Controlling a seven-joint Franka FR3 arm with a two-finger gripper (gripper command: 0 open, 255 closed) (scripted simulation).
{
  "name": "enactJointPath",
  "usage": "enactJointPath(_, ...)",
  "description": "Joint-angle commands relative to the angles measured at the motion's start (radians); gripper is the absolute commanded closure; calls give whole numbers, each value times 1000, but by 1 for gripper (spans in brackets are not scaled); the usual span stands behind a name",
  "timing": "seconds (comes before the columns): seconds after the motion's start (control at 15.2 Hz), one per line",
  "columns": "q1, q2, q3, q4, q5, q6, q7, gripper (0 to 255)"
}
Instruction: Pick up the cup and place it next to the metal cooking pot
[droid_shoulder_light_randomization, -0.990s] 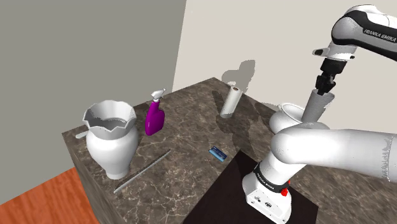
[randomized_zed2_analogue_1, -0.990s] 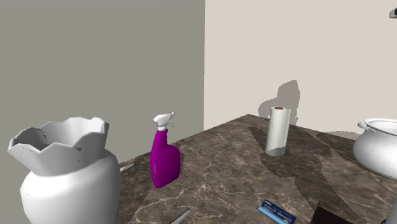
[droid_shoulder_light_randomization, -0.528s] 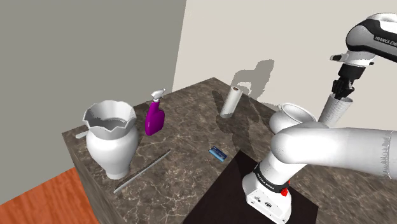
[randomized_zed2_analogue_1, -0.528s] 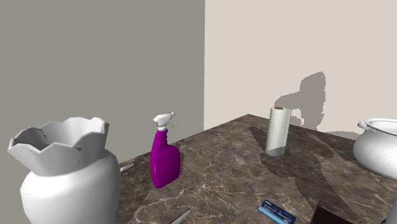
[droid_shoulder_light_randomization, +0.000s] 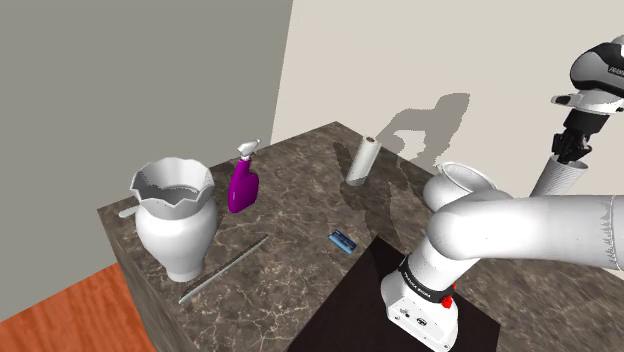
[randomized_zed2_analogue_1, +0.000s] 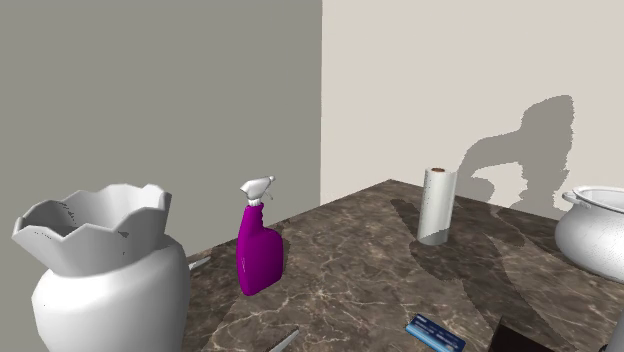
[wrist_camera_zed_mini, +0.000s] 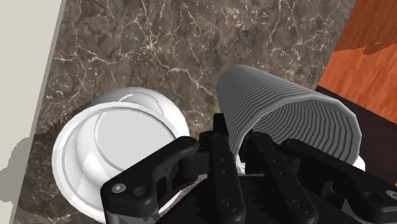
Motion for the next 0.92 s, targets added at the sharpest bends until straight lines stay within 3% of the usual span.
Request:
enactJointPath(0.0,39,25,-66,63,-18,13,-46,255)
enactJointPath(0.07,61,36,-101,97,-28,19,-70,255)
enactJointPath(0.86,49,-8,-172,-39,-89,130,-18,255)
